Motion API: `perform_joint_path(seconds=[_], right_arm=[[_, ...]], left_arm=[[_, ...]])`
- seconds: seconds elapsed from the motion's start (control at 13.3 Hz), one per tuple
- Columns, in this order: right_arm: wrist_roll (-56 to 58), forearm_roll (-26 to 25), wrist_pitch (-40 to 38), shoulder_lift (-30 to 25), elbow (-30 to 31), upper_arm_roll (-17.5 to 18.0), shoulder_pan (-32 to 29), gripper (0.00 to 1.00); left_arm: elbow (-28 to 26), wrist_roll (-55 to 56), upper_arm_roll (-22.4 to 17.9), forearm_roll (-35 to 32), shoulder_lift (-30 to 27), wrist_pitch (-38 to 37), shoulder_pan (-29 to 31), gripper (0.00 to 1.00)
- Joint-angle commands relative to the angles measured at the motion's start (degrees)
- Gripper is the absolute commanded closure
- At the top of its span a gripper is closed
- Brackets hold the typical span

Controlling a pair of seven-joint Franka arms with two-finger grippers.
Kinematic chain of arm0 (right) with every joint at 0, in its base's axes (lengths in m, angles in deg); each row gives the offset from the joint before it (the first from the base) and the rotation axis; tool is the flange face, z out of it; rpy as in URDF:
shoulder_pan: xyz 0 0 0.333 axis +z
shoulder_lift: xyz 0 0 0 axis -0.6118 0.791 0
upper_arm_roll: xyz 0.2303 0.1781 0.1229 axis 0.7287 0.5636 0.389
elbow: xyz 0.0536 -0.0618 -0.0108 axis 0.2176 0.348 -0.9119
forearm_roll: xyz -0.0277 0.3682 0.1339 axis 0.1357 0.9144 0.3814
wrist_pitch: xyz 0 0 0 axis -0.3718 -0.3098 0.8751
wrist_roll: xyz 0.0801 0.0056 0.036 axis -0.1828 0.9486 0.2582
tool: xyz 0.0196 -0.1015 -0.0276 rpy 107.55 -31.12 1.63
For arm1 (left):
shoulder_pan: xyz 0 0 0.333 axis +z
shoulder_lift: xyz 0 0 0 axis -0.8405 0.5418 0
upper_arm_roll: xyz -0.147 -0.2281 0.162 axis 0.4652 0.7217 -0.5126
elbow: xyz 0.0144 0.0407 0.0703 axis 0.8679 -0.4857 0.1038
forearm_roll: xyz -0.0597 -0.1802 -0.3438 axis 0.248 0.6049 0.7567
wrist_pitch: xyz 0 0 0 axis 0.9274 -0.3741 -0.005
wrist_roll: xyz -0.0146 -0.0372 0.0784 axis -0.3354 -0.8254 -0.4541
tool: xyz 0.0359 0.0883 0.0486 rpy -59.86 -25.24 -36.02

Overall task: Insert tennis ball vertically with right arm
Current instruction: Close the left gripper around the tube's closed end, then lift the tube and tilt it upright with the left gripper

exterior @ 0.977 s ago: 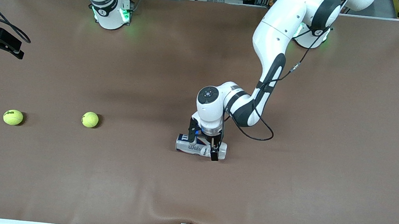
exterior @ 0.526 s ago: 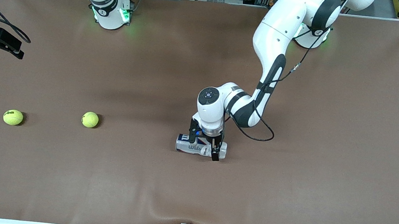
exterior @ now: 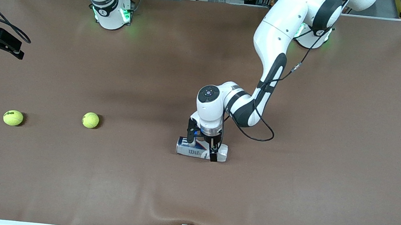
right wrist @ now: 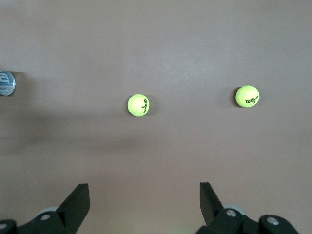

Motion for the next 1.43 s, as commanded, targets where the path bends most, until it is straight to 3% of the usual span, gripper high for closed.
perform_joint_path(seconds=[0.0, 1.05, 1.35], right_arm=[[0.44, 0.48, -0.3, -0.2, 0.03, 0.38, -0.52, 0.0], [0.44, 0.48, -0.3, -0.2, 0.03, 0.38, -0.52, 0.0], [0.44, 0.48, -0.3, -0.2, 0.03, 0.38, -0.52, 0.0]], left_arm=[[0.22, 0.8, 0.11, 0.49, 0.4, 0.97, 0.12, 0.1], [0.31, 2.21, 0.72, 0.58, -0.12, 0.97, -0.14, 0.22], [0.4, 2.47, 4.49, 0.67, -2.14, 1.06, 0.21, 0.25]])
